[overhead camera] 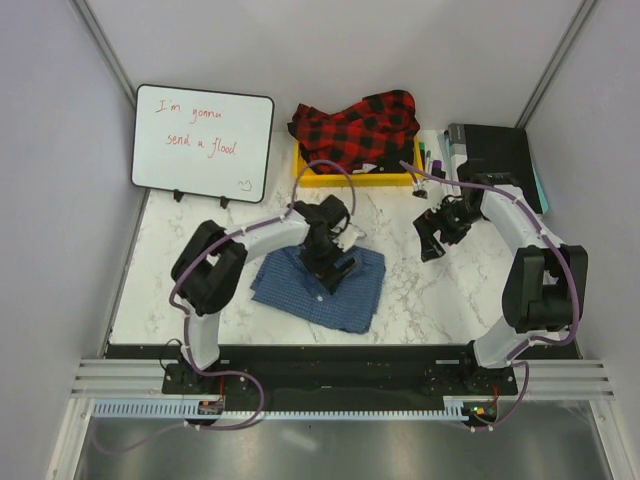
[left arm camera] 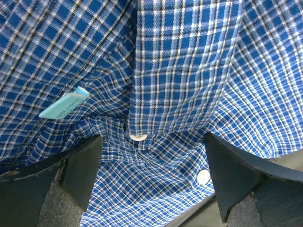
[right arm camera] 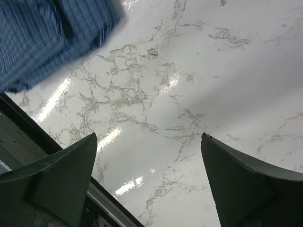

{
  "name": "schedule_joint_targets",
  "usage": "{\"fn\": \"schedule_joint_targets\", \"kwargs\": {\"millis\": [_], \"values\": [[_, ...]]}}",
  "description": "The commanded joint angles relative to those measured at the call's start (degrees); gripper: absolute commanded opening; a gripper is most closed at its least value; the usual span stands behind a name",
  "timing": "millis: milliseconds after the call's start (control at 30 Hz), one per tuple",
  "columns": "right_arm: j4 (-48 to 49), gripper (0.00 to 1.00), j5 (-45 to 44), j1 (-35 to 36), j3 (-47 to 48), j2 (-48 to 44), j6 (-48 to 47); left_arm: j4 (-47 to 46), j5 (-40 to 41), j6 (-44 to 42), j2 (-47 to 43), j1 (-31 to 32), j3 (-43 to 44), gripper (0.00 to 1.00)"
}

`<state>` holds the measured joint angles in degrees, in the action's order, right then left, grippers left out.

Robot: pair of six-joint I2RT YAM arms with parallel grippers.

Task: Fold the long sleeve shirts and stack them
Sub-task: Neatly place the folded shirt to the corner

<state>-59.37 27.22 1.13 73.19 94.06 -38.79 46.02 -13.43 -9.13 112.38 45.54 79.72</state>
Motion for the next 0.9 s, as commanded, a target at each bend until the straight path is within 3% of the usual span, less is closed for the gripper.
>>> {"fn": "schedule_joint_targets", "kwargs": {"millis": [0,167,300,500,700,867], "values": [[-0.83,0.98,1.87,-0.42,2.75,-0.37,-0.15,5.66,8.06,-4.57,-1.61,-12.82,-6.92,0.97],[-0.92,0.98,2.66,-0.51,4.42,0.51,0.46,4.78,12.81,-13.09,-7.61,-22.58,-16.95,0.98],[-1.01,0.98,3.36,-0.42,4.95,0.77,1.08,1.01,15.17,-24.25,-10.77,-35.48,-22.41,0.99],[-1.27,0.98,4.06,-0.51,5.65,1.03,1.87,-2.33,16.86,-37.19,-9.02,-49.21,-21.46,0.99],[-2.24,0.98,4.68,-0.42,7.05,1.39,2.92,-2.95,16.68,-44.48,-6.03,-54.23,-18.9,0.99],[-3.46,0.98,5.56,-0.42,8.63,1.12,3.28,-1.55,15.28,-45.72,-8.92,-54.86,-17.86,0.99]]}}
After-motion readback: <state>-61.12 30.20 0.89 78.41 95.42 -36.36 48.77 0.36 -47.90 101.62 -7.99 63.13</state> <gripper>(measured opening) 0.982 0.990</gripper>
